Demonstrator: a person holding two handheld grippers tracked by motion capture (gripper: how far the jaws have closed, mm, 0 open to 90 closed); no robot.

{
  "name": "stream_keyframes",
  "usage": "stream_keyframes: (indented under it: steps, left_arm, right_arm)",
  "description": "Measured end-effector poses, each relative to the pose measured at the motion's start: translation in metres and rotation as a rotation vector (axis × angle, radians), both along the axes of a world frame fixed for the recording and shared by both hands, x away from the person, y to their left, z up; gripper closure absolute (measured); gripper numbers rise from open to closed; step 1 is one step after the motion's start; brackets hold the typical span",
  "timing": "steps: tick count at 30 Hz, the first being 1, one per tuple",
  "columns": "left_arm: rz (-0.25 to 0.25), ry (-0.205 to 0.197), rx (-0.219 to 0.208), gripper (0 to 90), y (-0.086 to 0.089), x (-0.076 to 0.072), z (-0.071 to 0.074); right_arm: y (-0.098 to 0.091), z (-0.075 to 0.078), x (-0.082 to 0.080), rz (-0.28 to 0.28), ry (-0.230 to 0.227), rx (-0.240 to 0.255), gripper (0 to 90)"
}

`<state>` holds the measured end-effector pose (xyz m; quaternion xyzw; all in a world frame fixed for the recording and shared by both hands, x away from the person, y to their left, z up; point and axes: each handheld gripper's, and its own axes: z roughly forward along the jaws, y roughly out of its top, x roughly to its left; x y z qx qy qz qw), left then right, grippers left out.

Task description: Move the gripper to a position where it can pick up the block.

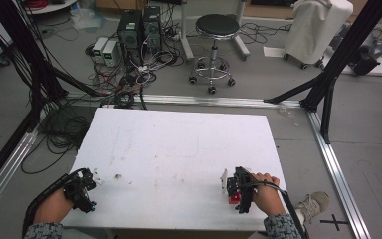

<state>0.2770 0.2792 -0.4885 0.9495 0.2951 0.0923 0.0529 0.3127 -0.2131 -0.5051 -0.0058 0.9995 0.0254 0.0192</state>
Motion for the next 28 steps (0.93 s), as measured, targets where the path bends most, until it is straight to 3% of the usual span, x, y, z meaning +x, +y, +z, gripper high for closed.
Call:
stream_keyframes:
  steps: [15, 28]
  left_arm:
    - [-0.002, 0.001, -0.001, 22.0, -0.001, 0.0, -0.001]
    - [-0.009, -0.003, -0.001, 22.0, -0.002, 0.001, -0.002]
  right_arm:
    - [0.005, -0.014, 0.003, -0.001, 0.013, -0.027, 4.0]
    - [0.006, -0.015, 0.002, -0.004, 0.014, -0.031, 4.1]
